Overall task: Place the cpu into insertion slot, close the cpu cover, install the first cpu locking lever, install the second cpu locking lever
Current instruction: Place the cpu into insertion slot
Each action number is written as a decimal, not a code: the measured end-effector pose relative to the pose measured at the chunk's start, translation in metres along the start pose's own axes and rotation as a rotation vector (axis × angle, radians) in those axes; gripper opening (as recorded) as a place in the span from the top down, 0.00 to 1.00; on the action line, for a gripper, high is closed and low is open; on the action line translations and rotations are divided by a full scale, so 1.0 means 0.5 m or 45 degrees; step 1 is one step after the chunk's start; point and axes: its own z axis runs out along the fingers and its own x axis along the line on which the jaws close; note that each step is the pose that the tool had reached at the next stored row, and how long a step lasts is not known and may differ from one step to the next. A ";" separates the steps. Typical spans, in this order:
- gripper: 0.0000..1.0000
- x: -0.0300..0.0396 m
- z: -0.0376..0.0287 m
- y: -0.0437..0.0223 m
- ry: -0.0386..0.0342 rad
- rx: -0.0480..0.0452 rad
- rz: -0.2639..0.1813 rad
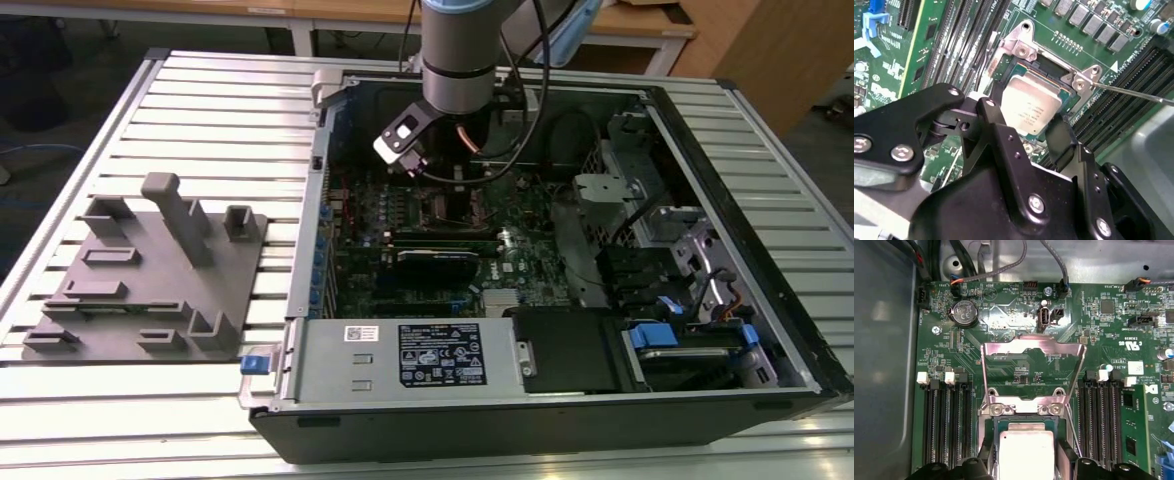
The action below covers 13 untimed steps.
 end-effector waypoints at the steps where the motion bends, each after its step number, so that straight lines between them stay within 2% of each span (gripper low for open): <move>1: 0.39 0.000 -0.003 0.000 0.0000 0.000 0.000; 8: 0.39 0.000 -0.020 0.002 0.0000 0.000 0.000; 13: 0.39 0.000 -0.020 0.002 0.0002 0.000 0.000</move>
